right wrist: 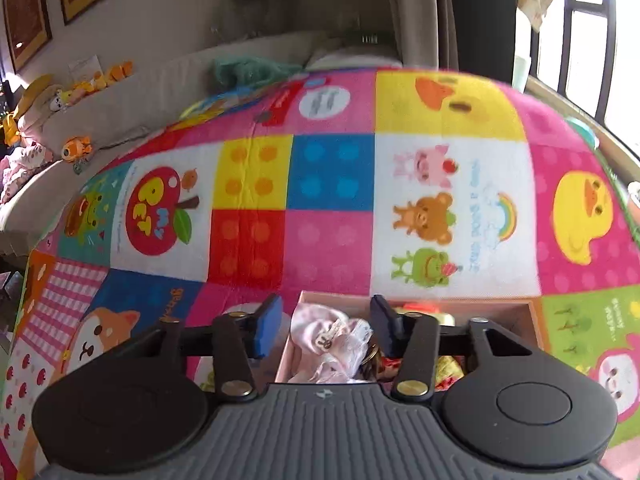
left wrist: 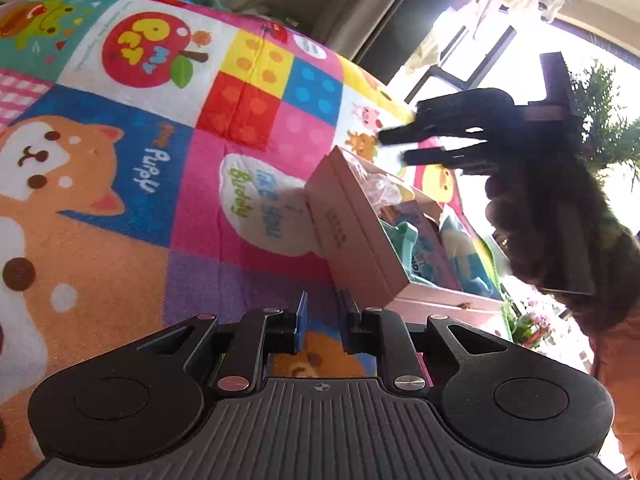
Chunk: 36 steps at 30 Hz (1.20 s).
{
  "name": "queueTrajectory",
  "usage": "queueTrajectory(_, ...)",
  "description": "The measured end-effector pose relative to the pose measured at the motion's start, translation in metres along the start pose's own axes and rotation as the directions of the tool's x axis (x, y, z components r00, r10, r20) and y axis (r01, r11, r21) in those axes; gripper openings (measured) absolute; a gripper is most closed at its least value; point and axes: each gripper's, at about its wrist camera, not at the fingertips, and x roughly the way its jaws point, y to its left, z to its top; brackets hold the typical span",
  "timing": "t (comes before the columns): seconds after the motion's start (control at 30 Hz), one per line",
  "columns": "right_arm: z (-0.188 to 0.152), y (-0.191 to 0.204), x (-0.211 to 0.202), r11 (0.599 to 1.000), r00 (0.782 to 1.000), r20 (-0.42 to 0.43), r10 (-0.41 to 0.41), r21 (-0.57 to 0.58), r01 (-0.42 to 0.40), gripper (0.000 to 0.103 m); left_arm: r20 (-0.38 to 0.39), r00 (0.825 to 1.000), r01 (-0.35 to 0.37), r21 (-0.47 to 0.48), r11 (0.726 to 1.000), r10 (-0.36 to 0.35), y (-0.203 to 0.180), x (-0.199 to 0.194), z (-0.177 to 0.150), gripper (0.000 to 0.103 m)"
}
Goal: Organize objects
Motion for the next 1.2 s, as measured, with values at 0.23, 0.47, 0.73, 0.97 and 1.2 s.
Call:
queueTrajectory(0.23,-0.019,-0.019,0.039,0.996,0.994,-0.106,0.031,0.092,-0.021,0.028,-0.007,0.998,-0.056,0.034,0.998,0.056,-0.008,-0.008,0.006,0.018)
queueTrajectory(0.47,-0.043,-0.066,-0.083,1.000,0.983,0.185,-0.003,-0.020,0.007,0.034,0.000,0.998,-0.059,0.157,0.986,0.059,-0.057,0.012,0.031,0.018)
queueTrajectory(0.73,-0.140,-0.119,-0.124,0.967,0.972,0.182,-0.148,-0.179,0.181,0.057,-0.115,0.962,-0.212,0.255,0.943,0.247,-0.089,0.082,0.039,0.041)
queueTrajectory(0.97,-0.170,-0.091,-0.073,0.967,0.992,0.084,-0.099,-0.229,0.116,0.056,-0.081,0.930,-0.334,0.223,0.916,0.359,-0.058,0.078,0.041,0.085)
queueTrajectory(1.2,-0.160,-0.037,-0.054,0.971,0.992,0.120,-0.031,-0.231,0.058,0.058,-0.028,0.901,-0.425,0.154,0.892,0.434,-0.011,0.055,0.062,0.097)
